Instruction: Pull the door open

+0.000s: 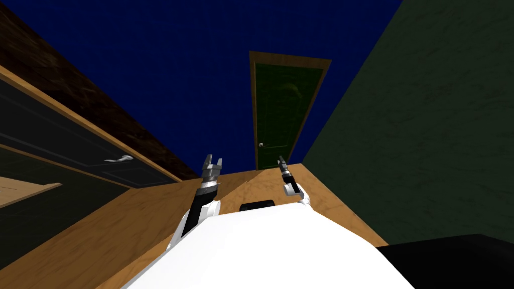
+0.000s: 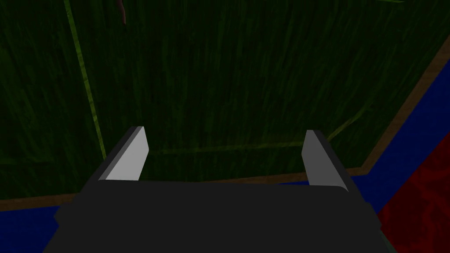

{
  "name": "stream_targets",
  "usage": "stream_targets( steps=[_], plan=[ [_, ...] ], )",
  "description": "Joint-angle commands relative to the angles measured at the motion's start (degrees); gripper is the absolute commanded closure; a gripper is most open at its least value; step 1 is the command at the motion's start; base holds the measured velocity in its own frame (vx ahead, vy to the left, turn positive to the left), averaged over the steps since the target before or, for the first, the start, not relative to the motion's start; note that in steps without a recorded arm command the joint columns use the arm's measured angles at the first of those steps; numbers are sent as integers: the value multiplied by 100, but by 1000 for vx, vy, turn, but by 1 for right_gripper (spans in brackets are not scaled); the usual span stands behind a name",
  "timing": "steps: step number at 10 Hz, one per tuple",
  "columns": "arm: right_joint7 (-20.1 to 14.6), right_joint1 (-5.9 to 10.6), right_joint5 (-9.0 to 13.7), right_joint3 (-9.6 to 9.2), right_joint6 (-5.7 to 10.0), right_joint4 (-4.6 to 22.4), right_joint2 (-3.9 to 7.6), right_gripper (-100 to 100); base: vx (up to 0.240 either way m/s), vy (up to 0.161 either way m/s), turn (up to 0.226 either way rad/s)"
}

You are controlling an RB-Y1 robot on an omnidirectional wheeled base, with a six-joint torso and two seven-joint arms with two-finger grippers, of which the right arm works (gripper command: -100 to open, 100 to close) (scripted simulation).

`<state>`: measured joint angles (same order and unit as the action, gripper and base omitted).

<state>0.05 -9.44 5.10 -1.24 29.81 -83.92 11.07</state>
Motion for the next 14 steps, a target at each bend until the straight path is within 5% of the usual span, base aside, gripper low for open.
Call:
stream_targets(
  steps=[1, 14],
  plan=[
    [-30, 58, 17, -14, 56, 215, 33, -100, 100, 48, 35],
    [-280, 714, 182, -49, 386, 1957, 354, -100, 103, 34, 37]
  ],
)
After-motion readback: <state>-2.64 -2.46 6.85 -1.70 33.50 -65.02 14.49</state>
